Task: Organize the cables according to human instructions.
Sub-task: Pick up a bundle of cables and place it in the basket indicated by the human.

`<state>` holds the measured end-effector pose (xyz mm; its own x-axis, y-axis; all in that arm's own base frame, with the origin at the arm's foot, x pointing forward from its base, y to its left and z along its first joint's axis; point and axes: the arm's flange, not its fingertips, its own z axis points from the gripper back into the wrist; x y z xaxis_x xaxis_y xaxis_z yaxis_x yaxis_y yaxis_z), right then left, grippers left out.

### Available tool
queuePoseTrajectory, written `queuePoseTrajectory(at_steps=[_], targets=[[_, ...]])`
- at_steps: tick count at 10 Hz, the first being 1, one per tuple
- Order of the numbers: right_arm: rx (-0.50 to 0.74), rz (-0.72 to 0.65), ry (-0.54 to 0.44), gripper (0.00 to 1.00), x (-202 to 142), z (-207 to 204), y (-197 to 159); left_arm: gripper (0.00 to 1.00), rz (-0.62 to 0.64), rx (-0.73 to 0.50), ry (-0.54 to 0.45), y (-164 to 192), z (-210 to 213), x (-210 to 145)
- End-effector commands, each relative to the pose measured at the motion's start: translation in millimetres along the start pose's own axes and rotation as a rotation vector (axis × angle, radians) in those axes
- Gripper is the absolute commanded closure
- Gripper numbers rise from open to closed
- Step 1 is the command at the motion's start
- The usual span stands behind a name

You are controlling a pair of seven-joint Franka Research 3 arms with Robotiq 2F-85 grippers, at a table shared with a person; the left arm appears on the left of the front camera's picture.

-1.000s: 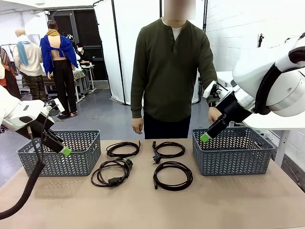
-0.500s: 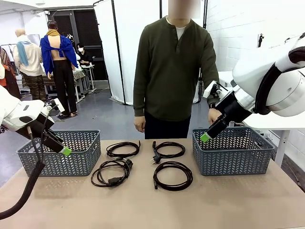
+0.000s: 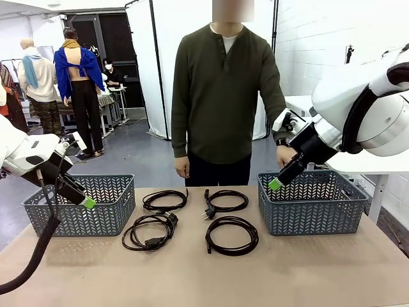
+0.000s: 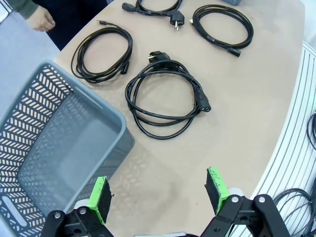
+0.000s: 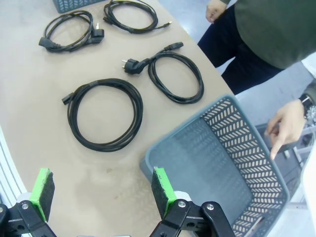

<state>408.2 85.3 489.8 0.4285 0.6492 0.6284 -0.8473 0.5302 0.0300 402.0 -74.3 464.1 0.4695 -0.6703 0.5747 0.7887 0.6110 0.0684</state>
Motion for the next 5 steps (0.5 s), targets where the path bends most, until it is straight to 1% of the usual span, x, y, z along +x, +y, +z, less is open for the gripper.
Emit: queuePoseTrajectory(at_steps=[1,4,5], targets=[[0.014,-0.001,-0.026,0.00,0.2,-1.5,-2.0,0.00,0.006,-0.016,-0.012,0.9,0.7,-0.8],[0.014,-0.001,-0.026,0.00,0.2,-1.5,-2.0,0.00,0.006,-0.016,-0.012,0.9,0.7,-0.8],[0.000,0.000,0.000,0.00,0.0,0.0,0.0,0.00,0.006,-0.016,-0.012,0.9,0.7,-0.8]])
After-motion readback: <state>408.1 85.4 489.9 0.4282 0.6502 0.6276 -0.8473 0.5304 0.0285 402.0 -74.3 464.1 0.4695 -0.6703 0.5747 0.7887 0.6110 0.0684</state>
